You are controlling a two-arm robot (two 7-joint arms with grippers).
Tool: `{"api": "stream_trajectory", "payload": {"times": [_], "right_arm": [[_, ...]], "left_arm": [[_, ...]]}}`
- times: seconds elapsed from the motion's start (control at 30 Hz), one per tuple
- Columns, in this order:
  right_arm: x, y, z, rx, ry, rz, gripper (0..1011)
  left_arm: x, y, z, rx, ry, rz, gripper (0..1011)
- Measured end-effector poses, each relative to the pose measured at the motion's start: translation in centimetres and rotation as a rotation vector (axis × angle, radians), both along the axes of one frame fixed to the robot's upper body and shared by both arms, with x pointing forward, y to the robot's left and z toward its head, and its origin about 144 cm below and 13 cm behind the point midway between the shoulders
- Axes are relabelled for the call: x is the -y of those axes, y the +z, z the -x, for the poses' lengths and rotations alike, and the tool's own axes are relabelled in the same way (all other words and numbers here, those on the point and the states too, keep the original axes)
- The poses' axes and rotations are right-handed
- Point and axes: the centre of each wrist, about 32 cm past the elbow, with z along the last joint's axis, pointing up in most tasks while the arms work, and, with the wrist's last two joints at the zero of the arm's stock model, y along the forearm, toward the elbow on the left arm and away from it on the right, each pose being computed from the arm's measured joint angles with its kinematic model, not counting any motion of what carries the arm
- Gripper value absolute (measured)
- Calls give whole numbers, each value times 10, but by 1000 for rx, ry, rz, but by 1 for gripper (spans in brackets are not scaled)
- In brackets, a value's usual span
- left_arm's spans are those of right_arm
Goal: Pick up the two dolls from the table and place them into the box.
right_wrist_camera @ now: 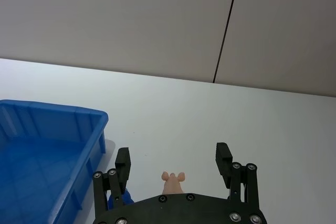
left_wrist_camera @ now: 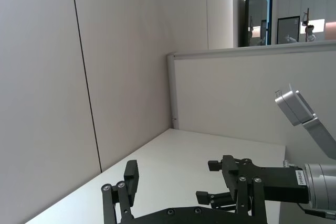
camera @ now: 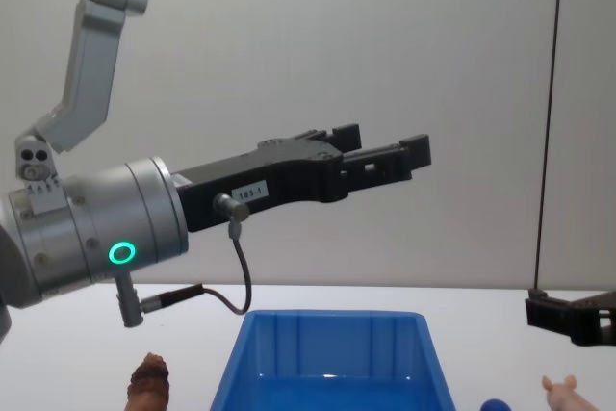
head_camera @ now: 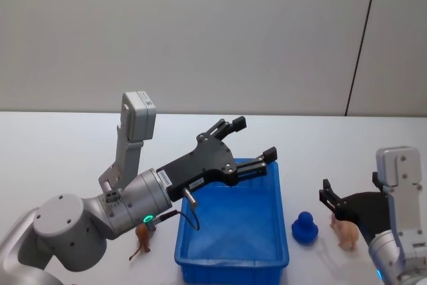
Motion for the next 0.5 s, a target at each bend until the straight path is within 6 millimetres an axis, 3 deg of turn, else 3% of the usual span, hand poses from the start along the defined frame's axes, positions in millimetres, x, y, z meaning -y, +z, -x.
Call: {"api": "stream_trajectory", "payload": {"times": [0.5], "right_arm": [[0,0,0,0,0,0,1000]], "left_arm": [[0,0,0,0,0,0,1001]]}}
